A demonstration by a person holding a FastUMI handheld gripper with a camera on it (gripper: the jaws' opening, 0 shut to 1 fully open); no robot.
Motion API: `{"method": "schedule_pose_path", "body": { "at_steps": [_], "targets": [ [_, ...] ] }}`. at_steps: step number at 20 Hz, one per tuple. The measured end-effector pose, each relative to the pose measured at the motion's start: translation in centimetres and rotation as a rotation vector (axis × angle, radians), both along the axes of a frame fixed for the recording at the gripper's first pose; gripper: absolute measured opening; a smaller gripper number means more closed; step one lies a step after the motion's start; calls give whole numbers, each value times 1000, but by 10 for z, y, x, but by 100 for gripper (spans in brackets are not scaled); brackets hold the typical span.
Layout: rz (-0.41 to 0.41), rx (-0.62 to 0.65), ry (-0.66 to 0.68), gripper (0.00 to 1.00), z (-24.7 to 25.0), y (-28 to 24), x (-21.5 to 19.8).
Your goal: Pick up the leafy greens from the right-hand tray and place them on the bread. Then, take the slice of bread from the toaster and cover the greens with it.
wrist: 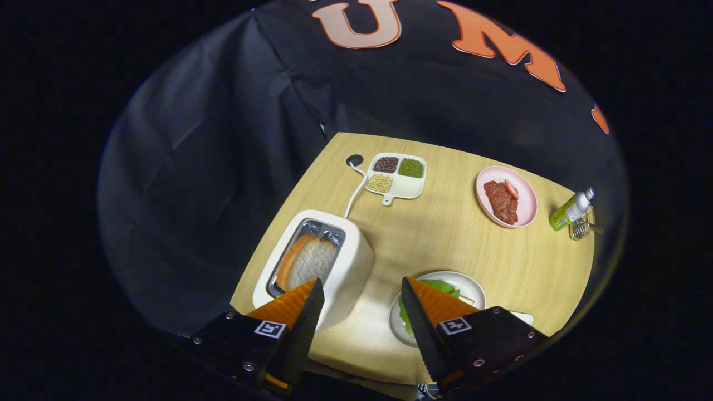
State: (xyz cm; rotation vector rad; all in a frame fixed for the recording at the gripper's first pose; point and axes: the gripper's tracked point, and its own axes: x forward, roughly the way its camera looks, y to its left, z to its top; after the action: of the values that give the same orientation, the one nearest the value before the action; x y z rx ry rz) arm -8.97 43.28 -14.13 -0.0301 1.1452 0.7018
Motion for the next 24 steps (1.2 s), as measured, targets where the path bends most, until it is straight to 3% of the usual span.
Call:
{"method": "schedule_pose_path", "body": {
  "at_steps": [6, 13, 16, 22, 24],
  "targets": [
    [80, -47, -4, 84, 11, 57, -7],
    [111, -190, 29, 82, -27, 77, -12],
    [110, -245, 73, 66, -44, 77, -17],
    [92, -255, 103, 21, -59, 78, -18],
    [67, -221, 140, 15, -56, 75, -18]
  ]
}}
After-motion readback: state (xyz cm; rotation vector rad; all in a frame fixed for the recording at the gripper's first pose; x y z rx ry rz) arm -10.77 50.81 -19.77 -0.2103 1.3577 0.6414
